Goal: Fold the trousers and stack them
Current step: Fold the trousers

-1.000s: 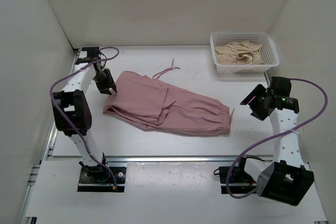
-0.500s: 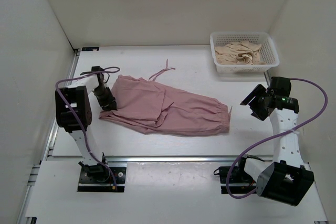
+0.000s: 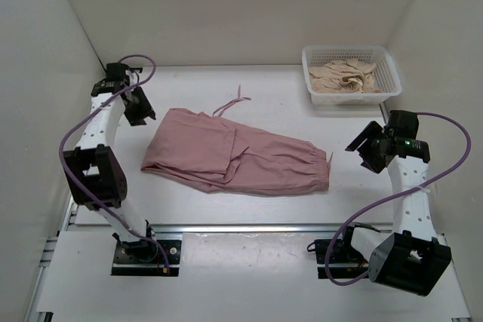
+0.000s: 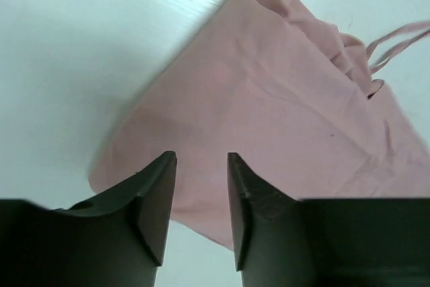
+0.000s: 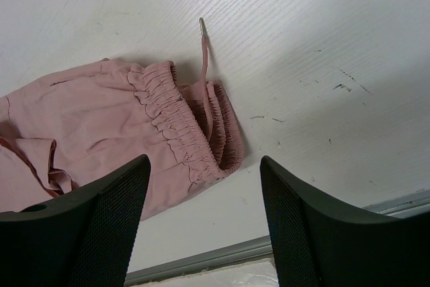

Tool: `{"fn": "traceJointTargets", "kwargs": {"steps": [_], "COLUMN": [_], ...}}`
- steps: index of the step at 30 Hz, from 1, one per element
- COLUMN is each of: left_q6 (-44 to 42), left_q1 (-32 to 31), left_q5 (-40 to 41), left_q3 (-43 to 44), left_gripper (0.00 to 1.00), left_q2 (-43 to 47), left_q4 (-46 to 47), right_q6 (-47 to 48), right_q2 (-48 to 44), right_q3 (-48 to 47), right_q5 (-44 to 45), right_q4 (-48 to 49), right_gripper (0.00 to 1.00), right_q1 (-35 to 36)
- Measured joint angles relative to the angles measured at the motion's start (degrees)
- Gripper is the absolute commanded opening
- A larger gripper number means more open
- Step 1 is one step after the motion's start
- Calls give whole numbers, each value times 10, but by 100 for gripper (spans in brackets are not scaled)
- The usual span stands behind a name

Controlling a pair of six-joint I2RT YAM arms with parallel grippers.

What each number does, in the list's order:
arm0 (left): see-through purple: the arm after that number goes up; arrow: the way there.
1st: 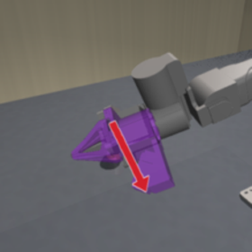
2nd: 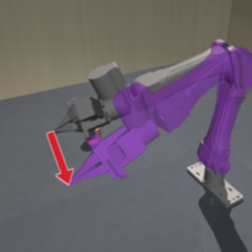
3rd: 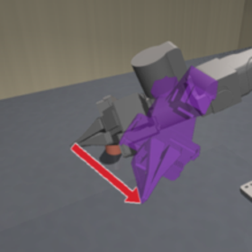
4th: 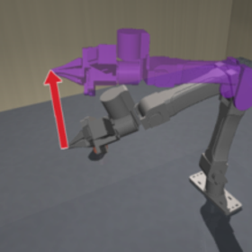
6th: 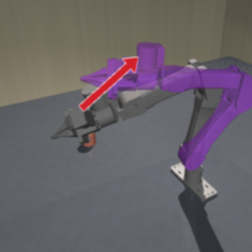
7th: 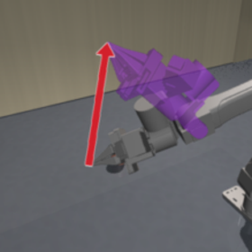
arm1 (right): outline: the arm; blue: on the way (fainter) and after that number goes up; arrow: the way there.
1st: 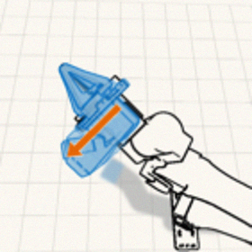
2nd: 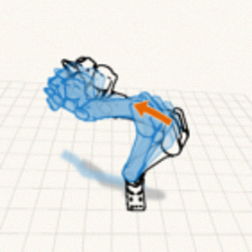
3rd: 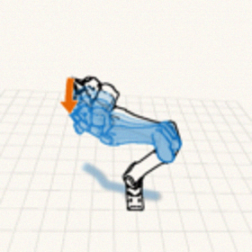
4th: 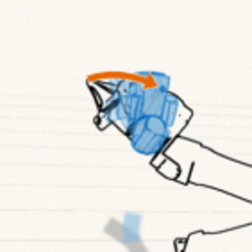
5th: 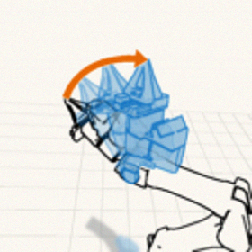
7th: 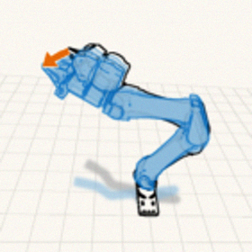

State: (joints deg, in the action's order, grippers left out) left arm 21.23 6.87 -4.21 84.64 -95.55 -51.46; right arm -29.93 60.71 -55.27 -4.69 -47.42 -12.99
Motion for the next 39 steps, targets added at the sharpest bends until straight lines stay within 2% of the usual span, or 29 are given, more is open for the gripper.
{"fn": "traceJointTargets", "kwargs": {"steps": [2,5,12,17,20,22,24,25,29,32,34,39], "left_q6": [-2,-1,8,17,15,10,6,4,-9,-13,-15,-12], "left_q1": [-11,-33,-67,-80,-82,-81,-81,-81,-80,-74,-68,-40], "left_q5": [-7,-12,9,43,54,57,60,61,76,87,94,104], "left_q3": [24,60,106,110,115,118,119,119,110,57,17,-59], "left_gripper": [31,23,21,33,49,69,76,83,84,84,87,87], "left_q2": [-41,-116,-264,-283,-277,-259,-224,-200,-100,-56,-63,-148], "left_q4": [2,-2,3,-4,-19,-33,-44,-49,-46,-25,-14,7], "right_q6": [0,0,1,1,2,1,1,2,2,2,2,2], "right_q2": [0,-3,-4,-5,-5,-5,-5,-5,-5,-5,-5,-5], "right_q3": [0,0,0,-1,-1,-1,-1,-1,-1,-1,-1,-1], "right_q5": [0,0,0,0,0,0,0,0,-1,-8,-12,-17], "right_q4": [0,0,-1,-6,-6,-6,-7,-7,-6,-6,-6,-6], "right_gripper": [72,72,72,72,72,72,72,72,72,72,72,72], "right_q1": [0,0,0,0,0,0,0,0,0,0,0,0]}}
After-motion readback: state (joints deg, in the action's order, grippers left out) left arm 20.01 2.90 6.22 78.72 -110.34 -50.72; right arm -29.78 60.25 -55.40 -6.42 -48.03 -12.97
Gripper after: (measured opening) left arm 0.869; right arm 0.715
